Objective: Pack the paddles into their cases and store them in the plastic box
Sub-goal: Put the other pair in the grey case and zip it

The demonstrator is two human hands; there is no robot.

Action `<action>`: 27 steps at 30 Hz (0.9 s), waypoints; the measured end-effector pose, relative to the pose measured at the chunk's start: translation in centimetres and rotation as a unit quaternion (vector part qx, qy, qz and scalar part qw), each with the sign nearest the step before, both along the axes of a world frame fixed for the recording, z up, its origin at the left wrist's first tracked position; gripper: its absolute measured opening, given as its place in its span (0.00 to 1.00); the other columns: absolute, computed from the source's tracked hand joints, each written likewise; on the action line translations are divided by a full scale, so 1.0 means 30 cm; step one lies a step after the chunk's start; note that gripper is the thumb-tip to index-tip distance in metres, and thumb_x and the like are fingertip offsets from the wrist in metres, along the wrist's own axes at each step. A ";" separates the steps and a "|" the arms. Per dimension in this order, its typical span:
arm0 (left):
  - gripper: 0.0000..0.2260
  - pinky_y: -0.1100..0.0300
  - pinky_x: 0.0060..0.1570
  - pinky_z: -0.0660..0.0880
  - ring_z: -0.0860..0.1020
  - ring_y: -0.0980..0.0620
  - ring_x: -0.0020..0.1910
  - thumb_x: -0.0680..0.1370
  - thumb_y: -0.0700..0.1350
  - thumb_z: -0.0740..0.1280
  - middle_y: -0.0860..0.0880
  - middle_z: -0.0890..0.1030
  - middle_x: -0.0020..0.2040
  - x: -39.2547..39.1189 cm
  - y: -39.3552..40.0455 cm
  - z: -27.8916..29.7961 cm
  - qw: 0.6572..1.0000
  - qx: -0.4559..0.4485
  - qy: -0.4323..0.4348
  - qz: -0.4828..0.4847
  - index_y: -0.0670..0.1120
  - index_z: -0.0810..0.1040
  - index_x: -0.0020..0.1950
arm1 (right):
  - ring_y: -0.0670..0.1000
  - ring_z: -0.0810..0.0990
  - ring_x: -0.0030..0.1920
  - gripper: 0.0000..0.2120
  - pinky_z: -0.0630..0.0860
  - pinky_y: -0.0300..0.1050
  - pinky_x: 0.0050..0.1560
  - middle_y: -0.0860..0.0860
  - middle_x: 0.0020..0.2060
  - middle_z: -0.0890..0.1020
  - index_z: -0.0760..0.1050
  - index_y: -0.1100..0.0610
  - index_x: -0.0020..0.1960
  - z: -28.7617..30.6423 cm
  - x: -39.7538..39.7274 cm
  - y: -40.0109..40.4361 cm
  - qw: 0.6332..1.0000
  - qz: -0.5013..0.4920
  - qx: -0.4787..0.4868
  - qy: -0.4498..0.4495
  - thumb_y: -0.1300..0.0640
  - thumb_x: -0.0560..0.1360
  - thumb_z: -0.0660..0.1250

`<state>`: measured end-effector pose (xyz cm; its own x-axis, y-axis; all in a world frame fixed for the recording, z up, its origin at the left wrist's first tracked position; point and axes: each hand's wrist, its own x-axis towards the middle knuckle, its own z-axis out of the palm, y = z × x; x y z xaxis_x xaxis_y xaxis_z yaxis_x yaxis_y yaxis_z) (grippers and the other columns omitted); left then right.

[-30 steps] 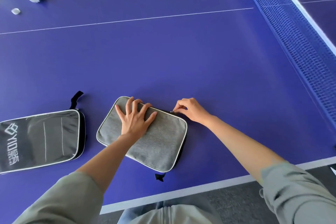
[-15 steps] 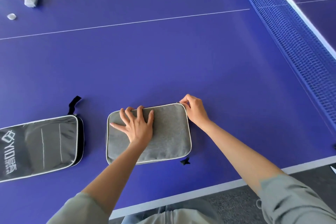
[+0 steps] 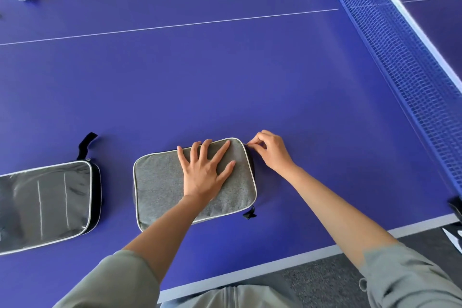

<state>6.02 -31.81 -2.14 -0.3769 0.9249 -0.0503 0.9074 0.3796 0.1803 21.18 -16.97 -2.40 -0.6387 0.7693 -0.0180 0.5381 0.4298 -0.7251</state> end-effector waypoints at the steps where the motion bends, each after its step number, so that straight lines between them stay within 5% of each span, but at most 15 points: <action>1: 0.24 0.32 0.69 0.48 0.66 0.43 0.68 0.76 0.67 0.47 0.48 0.70 0.67 0.002 0.000 0.000 1.000 0.005 -0.001 0.000 0.65 0.62 0.71 | 0.51 0.78 0.38 0.03 0.72 0.35 0.40 0.56 0.38 0.80 0.80 0.63 0.42 -0.001 0.015 -0.012 1.000 -0.007 0.000 0.001 0.64 0.73 0.70; 10: 0.25 0.33 0.70 0.47 0.64 0.44 0.69 0.76 0.67 0.46 0.48 0.69 0.68 0.009 -0.002 0.012 1.000 0.006 0.002 0.010 0.65 0.61 0.72 | 0.39 0.71 0.32 0.07 0.67 0.28 0.35 0.55 0.34 0.77 0.76 0.64 0.36 -0.013 0.136 -0.214 0.998 -0.057 -0.014 0.021 0.69 0.73 0.68; 16: 0.26 0.33 0.70 0.46 0.65 0.43 0.68 0.75 0.67 0.45 0.47 0.69 0.66 0.011 0.001 0.014 1.000 0.007 0.005 0.012 0.64 0.62 0.72 | 0.40 0.69 0.31 0.10 0.64 0.27 0.32 0.48 0.33 0.72 0.73 0.63 0.35 -0.011 0.245 -0.371 0.997 -0.070 -0.015 0.033 0.66 0.74 0.68; 27: 0.24 0.34 0.69 0.45 0.60 0.43 0.71 0.78 0.62 0.48 0.44 0.64 0.70 0.031 -0.006 0.036 0.999 -0.027 -0.009 0.017 0.62 0.58 0.74 | 0.47 0.78 0.37 0.04 0.73 0.32 0.38 0.52 0.38 0.80 0.78 0.60 0.43 -0.004 0.203 -0.513 0.982 -0.153 -0.094 0.058 0.67 0.73 0.67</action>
<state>6.96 -31.99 -1.05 -0.4062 0.9075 -0.1073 0.8906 0.4194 0.1757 27.26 -32.34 -2.53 -0.3834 0.9159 -0.1186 0.5305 0.1133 -0.8401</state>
